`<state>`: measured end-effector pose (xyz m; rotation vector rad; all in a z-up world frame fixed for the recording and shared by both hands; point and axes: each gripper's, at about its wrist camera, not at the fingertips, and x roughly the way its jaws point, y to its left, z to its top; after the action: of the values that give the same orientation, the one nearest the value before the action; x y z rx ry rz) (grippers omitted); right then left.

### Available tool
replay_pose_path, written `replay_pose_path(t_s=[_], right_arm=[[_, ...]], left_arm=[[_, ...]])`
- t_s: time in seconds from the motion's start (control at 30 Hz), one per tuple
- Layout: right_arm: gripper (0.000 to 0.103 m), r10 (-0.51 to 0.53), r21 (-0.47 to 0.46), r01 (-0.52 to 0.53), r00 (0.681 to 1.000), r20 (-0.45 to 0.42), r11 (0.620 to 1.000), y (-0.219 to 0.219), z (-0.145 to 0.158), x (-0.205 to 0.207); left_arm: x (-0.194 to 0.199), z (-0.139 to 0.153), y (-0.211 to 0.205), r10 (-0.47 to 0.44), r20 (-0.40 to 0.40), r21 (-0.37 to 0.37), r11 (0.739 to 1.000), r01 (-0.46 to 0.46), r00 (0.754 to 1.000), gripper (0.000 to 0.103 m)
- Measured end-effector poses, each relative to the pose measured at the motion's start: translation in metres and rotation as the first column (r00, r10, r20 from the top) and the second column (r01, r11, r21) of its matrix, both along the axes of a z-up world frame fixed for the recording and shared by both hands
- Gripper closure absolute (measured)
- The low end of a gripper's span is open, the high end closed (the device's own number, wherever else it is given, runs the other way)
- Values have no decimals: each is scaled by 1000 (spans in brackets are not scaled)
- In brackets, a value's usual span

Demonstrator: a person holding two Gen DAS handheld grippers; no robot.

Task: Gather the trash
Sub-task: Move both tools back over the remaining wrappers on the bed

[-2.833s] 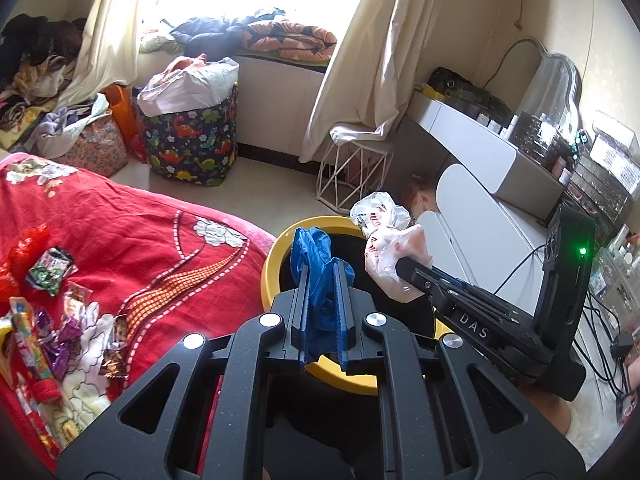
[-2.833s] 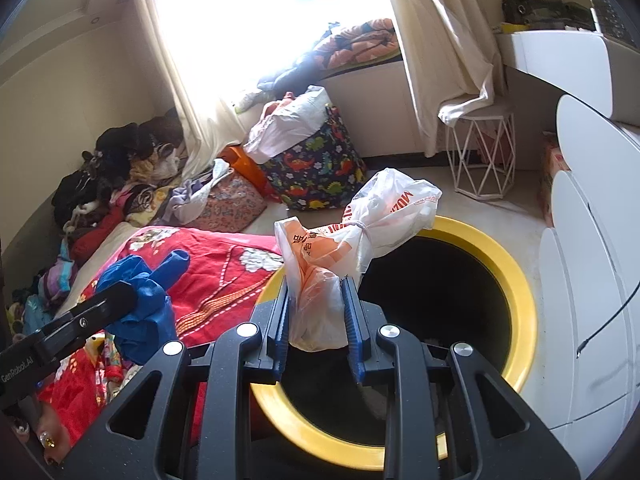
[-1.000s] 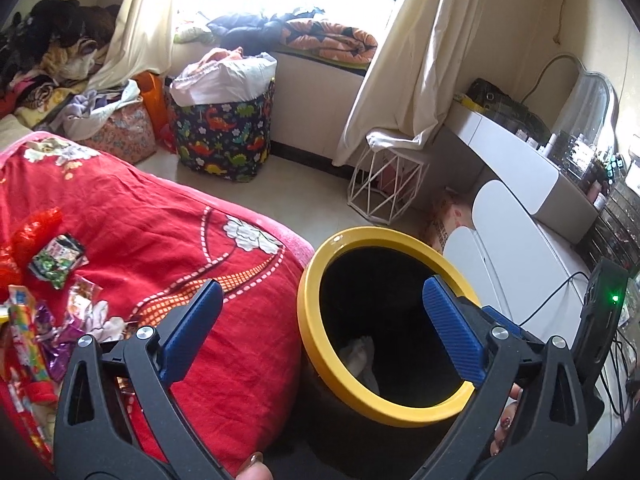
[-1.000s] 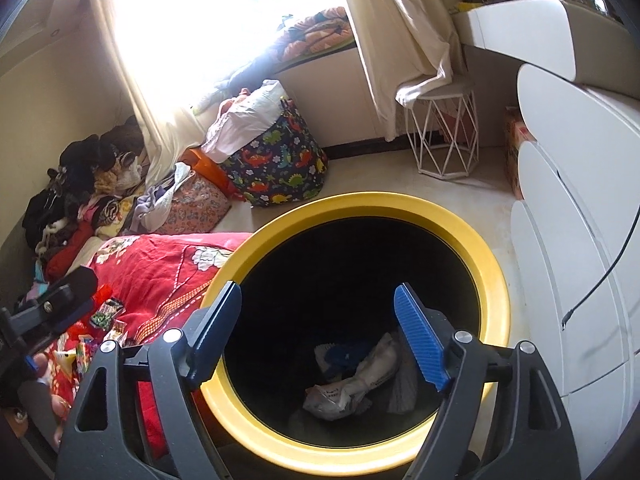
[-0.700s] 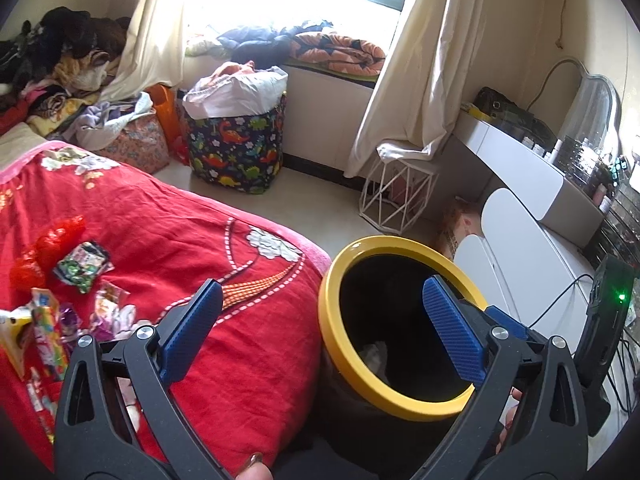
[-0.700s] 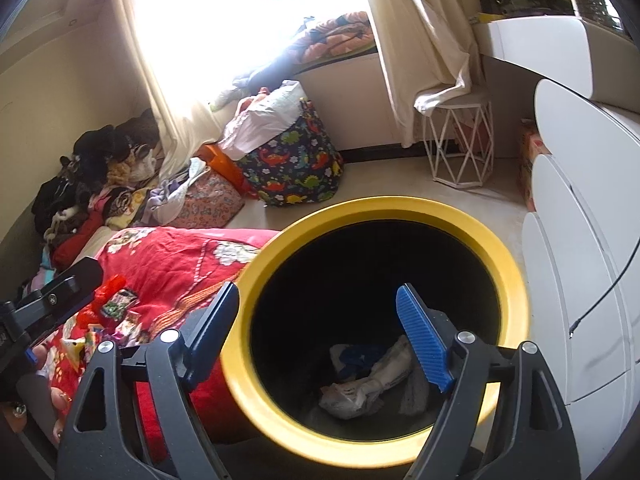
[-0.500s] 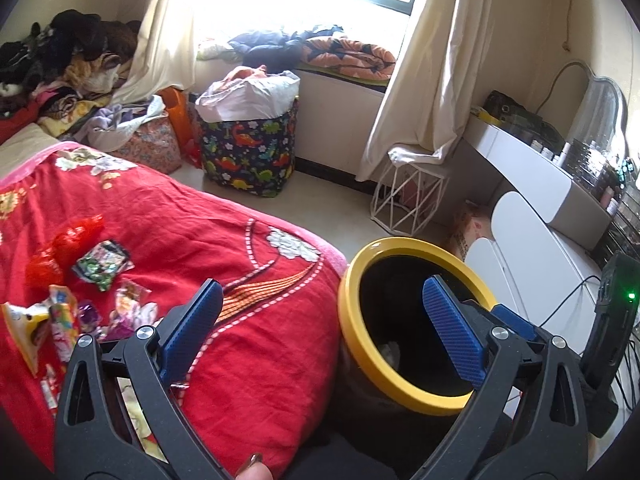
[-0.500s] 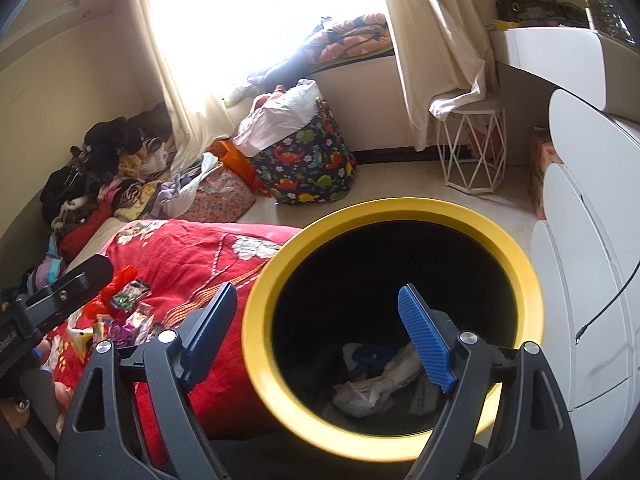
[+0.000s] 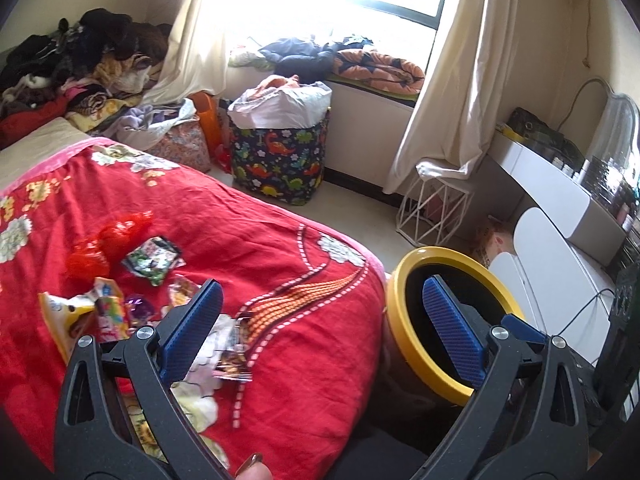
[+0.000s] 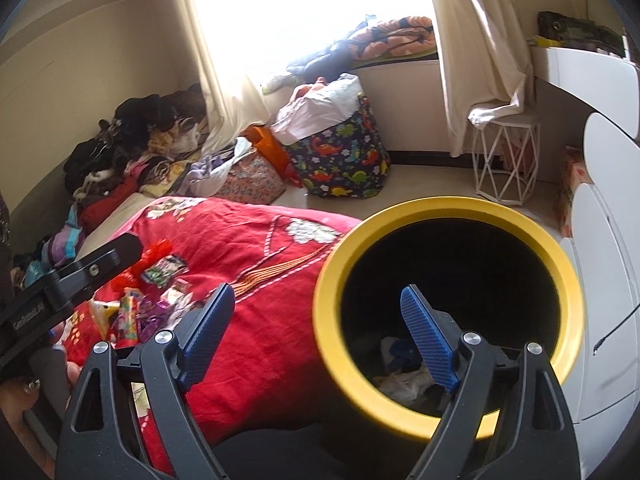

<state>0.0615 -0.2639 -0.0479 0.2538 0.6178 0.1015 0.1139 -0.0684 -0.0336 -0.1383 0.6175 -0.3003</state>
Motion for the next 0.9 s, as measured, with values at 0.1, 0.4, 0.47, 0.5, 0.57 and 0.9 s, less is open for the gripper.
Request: replay_pose_path(t_s=[0.1, 0.4, 0.47, 0.5, 0.57, 0.9], right_arm=[[20, 29, -9, -29, 1000, 3, 1000, 11, 2, 0], [19, 101, -34, -101, 995, 4, 994, 47, 4, -1], [19, 121, -40, -121, 993, 5, 992, 56, 6, -1], [19, 129, -44, -128, 992, 6, 991, 58, 7, -1], [19, 145, -50, -144, 989, 7, 988, 66, 8, 0], [19, 217, -73, -216, 976, -1, 974, 95, 8, 6]], left_arm=[[1, 1, 14, 28, 2, -13, 1000, -28, 1000, 11], [3, 7, 44, 90, 16, -26, 996, -89, 996, 11], [4, 8, 50, 103, 18, -27, 994, -102, 995, 11], [4, 8, 53, 108, 18, -26, 994, -107, 994, 11], [4, 9, 60, 119, 21, -27, 993, -118, 993, 11], [5, 14, 93, 178, 31, -23, 984, -178, 983, 11]])
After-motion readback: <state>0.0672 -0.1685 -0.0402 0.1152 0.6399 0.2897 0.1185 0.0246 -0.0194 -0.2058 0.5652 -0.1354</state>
